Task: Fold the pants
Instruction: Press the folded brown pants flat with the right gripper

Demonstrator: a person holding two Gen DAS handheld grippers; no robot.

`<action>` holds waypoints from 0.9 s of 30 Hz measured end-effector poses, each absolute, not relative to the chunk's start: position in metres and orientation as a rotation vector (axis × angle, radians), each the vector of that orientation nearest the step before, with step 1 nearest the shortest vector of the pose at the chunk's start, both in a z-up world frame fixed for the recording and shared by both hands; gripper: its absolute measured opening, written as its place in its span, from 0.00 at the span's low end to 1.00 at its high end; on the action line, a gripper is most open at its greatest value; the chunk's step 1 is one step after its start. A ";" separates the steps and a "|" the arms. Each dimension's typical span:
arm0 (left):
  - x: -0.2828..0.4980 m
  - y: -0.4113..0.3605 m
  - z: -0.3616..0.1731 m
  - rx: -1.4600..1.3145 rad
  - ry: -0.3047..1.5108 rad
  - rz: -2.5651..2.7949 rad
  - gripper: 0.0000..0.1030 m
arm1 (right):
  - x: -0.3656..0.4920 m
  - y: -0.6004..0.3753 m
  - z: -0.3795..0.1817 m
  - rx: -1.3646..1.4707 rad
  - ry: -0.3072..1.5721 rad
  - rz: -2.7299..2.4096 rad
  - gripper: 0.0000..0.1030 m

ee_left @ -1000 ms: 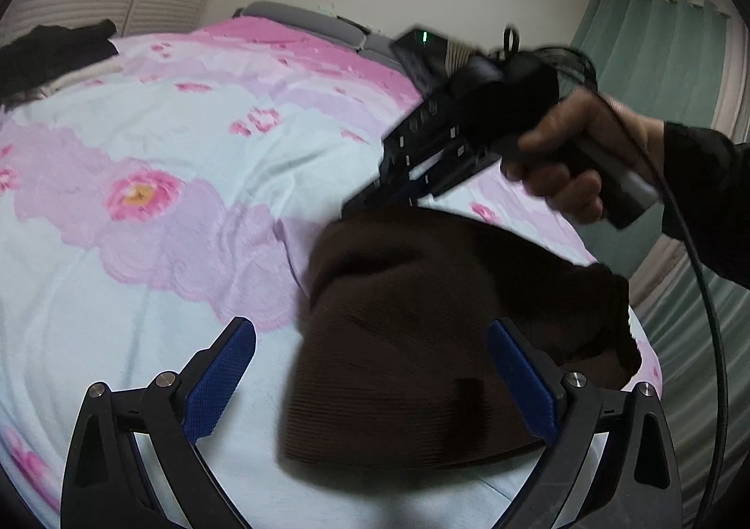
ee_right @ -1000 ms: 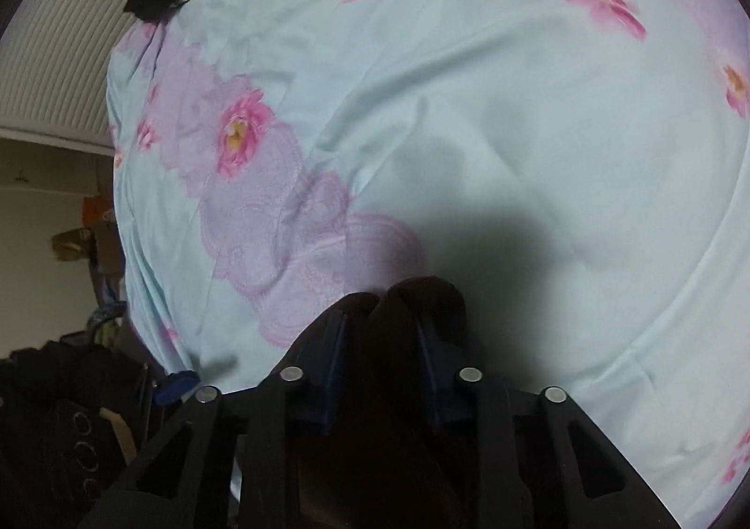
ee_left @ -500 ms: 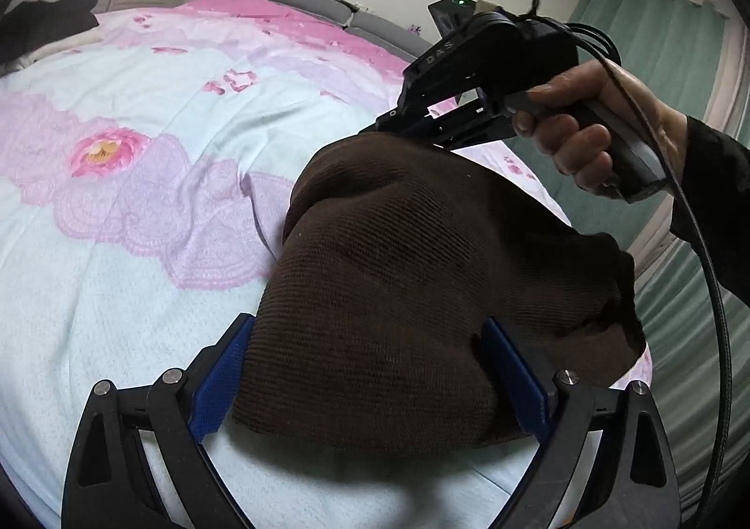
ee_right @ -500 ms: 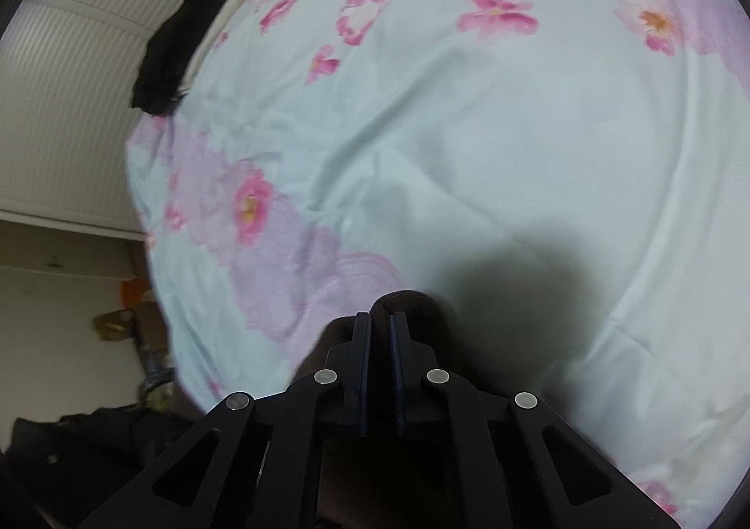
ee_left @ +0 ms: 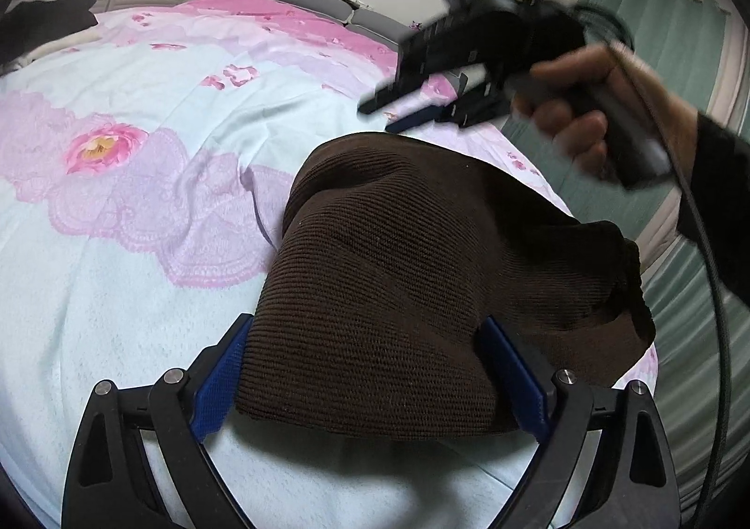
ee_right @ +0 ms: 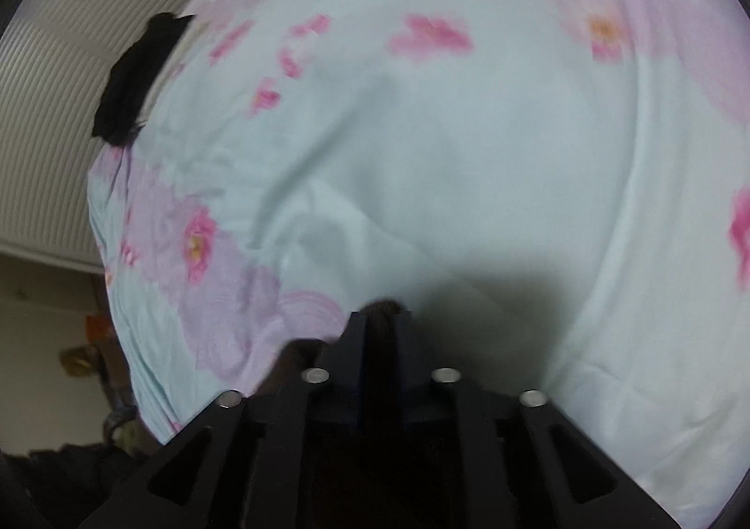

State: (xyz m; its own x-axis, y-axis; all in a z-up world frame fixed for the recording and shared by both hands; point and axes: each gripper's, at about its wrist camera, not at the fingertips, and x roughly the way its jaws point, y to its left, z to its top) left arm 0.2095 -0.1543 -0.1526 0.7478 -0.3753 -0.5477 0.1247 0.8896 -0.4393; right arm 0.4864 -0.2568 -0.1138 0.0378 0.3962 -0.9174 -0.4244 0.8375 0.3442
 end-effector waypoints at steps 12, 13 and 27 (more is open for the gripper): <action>0.213 -0.154 -0.155 -0.399 0.684 -0.291 0.92 | 0.473 -0.195 -0.129 -0.395 1.635 0.800 0.08; 0.212 -0.154 -0.154 -0.398 0.683 -0.292 0.92 | 0.473 -0.197 -0.132 -0.382 1.665 0.813 0.09; 0.207 -0.156 -0.148 -0.383 0.650 -0.292 0.92 | 0.467 -0.199 -0.136 -0.303 1.689 0.860 0.16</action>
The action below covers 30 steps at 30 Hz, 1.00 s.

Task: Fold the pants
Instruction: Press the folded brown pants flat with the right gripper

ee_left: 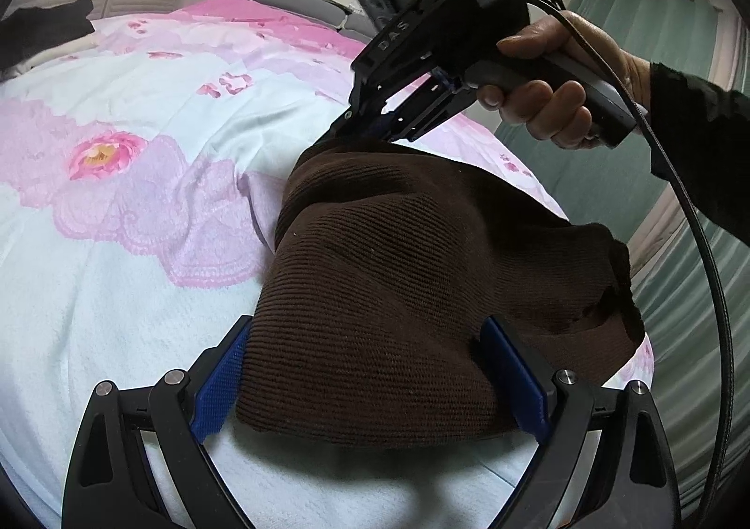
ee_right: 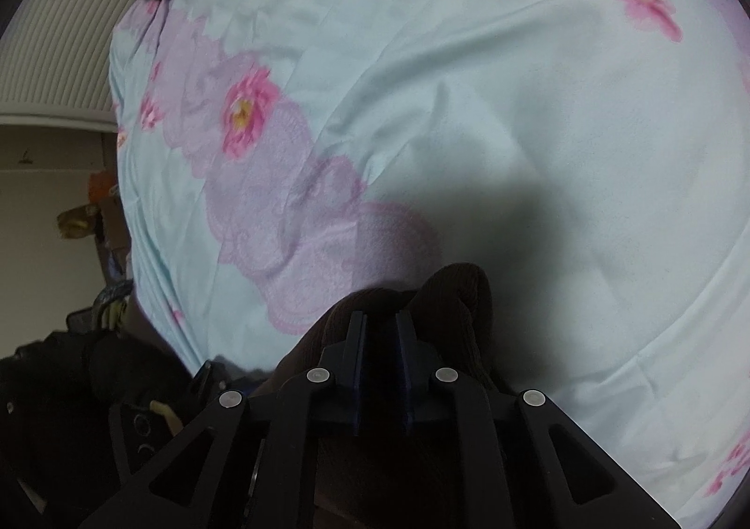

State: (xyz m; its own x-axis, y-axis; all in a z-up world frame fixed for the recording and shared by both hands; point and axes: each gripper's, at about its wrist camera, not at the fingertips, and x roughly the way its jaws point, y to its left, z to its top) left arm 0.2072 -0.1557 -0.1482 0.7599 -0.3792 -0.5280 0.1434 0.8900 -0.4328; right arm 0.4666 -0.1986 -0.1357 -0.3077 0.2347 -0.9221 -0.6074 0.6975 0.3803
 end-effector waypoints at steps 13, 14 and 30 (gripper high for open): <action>0.204 -0.158 -0.127 -0.383 0.600 -0.288 0.92 | 0.463 -0.203 -0.092 -0.354 1.585 0.948 0.63; 0.204 -0.158 -0.128 -0.381 0.600 -0.287 0.92 | 0.463 -0.203 -0.092 -0.354 1.585 0.948 0.63; 0.210 -0.162 -0.145 -0.383 0.644 -0.288 0.92 | 0.446 -0.187 -0.118 -0.359 1.638 0.945 0.09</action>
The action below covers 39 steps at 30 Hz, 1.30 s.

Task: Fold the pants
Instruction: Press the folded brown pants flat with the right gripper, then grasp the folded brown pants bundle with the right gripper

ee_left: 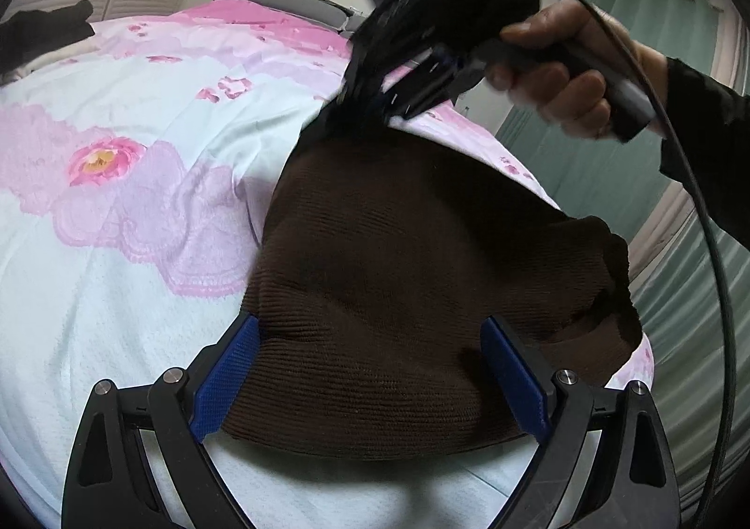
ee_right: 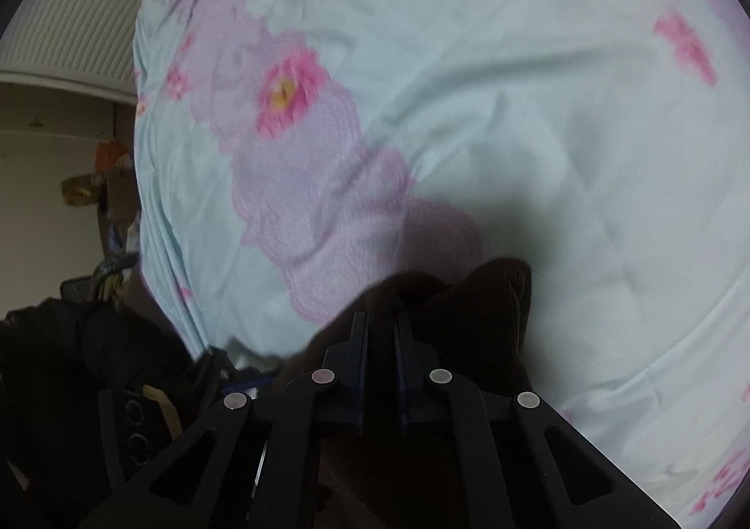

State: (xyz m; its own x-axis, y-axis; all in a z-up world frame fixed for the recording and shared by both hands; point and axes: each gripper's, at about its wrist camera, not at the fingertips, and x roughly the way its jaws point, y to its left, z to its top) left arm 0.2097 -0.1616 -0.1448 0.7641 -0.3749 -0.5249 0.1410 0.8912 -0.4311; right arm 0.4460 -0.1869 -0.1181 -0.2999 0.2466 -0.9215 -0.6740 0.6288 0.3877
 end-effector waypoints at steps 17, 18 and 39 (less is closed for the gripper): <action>0.219 -0.139 -0.130 -0.426 0.659 -0.300 0.92 | 0.467 -0.249 -0.117 -0.051 1.442 0.727 0.22; 0.217 -0.137 -0.126 -0.425 0.658 -0.299 0.92 | 0.463 -0.252 -0.109 -0.060 1.411 0.716 0.30; 0.223 -0.116 -0.091 -0.254 0.655 -0.308 1.00 | 0.143 -0.453 -0.098 0.788 0.597 -0.087 1.00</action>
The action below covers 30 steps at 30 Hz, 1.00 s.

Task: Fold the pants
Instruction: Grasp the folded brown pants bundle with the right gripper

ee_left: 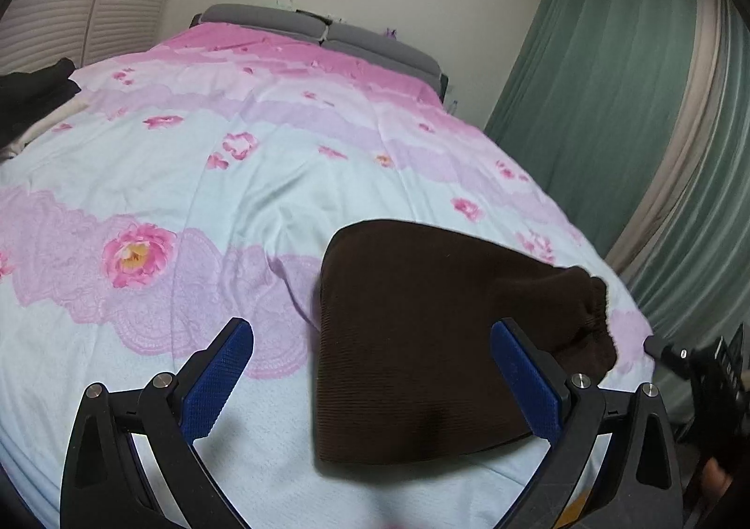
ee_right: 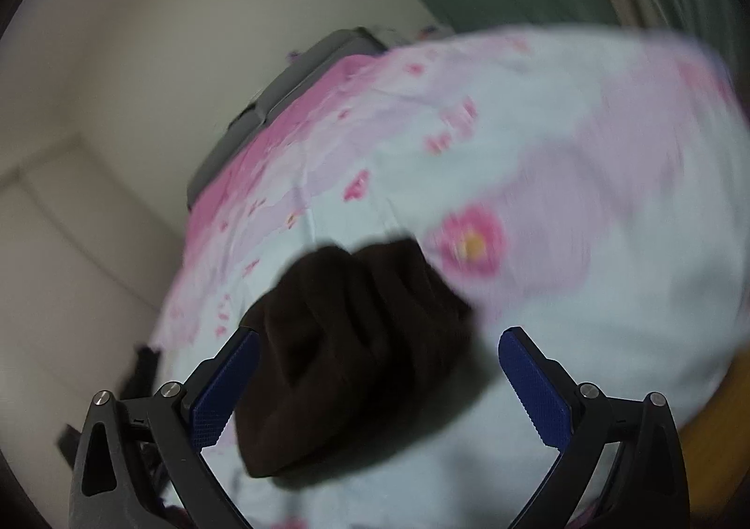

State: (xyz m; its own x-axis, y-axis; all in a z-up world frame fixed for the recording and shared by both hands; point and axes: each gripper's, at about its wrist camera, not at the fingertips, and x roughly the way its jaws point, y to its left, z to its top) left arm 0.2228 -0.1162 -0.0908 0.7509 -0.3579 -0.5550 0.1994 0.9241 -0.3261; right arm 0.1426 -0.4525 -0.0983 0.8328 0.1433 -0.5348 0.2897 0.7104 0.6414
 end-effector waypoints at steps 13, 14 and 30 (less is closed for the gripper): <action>0.243 -0.133 -0.134 -0.268 0.738 -0.266 1.00 | 0.183 -0.434 -0.164 0.969 0.682 -0.127 1.00; 0.245 -0.135 -0.137 -0.264 0.743 -0.268 1.00 | 0.187 -0.437 -0.171 0.993 0.694 -0.125 1.00; 0.283 -0.165 -0.173 -0.411 0.854 -0.361 1.00 | 0.235 -0.444 -0.199 1.017 0.607 0.007 1.00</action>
